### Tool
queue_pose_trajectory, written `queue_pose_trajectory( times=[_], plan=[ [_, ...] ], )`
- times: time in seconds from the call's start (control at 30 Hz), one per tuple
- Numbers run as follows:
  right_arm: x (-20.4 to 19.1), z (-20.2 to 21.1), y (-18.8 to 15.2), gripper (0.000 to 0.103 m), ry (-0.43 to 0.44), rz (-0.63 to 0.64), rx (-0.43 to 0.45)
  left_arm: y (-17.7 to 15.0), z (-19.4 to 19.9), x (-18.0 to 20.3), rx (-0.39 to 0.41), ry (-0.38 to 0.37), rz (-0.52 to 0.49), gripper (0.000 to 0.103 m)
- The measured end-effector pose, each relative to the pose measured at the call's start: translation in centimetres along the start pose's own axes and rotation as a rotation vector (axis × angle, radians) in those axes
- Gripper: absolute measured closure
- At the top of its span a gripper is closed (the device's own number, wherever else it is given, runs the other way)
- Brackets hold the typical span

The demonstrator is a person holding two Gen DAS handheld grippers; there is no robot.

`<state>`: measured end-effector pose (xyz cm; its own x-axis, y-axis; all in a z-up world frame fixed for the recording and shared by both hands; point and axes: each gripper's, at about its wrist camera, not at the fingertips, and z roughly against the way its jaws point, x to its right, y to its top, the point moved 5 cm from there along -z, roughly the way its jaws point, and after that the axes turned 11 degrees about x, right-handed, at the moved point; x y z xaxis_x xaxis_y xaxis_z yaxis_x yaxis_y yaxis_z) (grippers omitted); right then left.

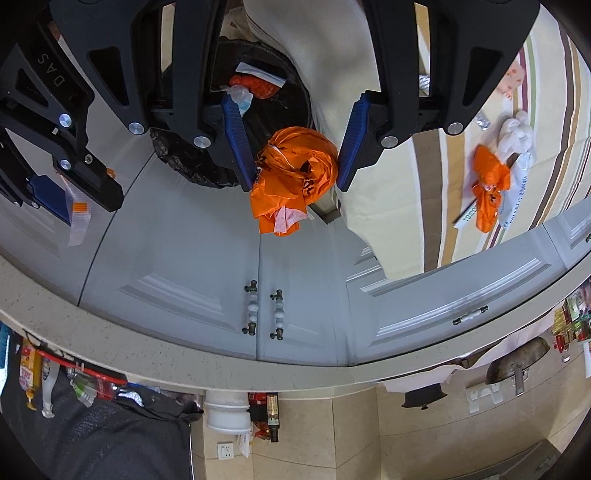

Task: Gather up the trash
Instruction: 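Hold both bags over the bin and open both tools, then move both tools back over the table, right tool toward the silver foil wrapper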

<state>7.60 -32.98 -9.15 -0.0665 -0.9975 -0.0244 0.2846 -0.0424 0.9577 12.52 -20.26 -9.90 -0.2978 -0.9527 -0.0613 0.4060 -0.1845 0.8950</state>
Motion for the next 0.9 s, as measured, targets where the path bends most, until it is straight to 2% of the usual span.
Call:
queue_pose_trajectory(
  times=[0.03, 0.07, 0.1, 0.27, 0.43, 0.63, 0.9],
  plan=[
    [0.3, -0.6, -0.2, 0.057, -0.001, -0.006, -0.007, -0.1, -0.5, 0.1, -0.006, 0.011, -0.008, 0.047],
    [0.6, -0.9, -0.4, 0.047, -0.008, -0.011, -0.007, -0.2, -0.9, 0.2, -0.009, 0.019, -0.010, 0.040],
    [0.9, -1.3, -0.6, 0.044, -0.018, -0.018, -0.007, -0.3, -1.4, 0.2, -0.017, 0.024, -0.011, 0.039],
    [1.3, -2.0, -0.9, 0.044, -0.029, -0.051, -0.020, -0.6, -1.5, -0.7, -0.040, 0.024, 0.008, 0.033],
    [-0.3, -1.6, -0.5, 0.043, -0.004, -0.042, -0.013, -0.4, -0.1, -2.6, -0.033, 0.041, 0.026, 0.032],
    [-4.0, -0.9, 0.4, 0.043, 0.062, -0.034, 0.006, -0.1, 3.0, -6.3, 0.000, 0.092, 0.058, 0.029],
    [-10.2, -0.1, 1.0, 0.043, 0.173, -0.013, 0.012, -1.0, 6.9, -13.4, 0.016, 0.209, 0.113, 0.027]
  ],
)
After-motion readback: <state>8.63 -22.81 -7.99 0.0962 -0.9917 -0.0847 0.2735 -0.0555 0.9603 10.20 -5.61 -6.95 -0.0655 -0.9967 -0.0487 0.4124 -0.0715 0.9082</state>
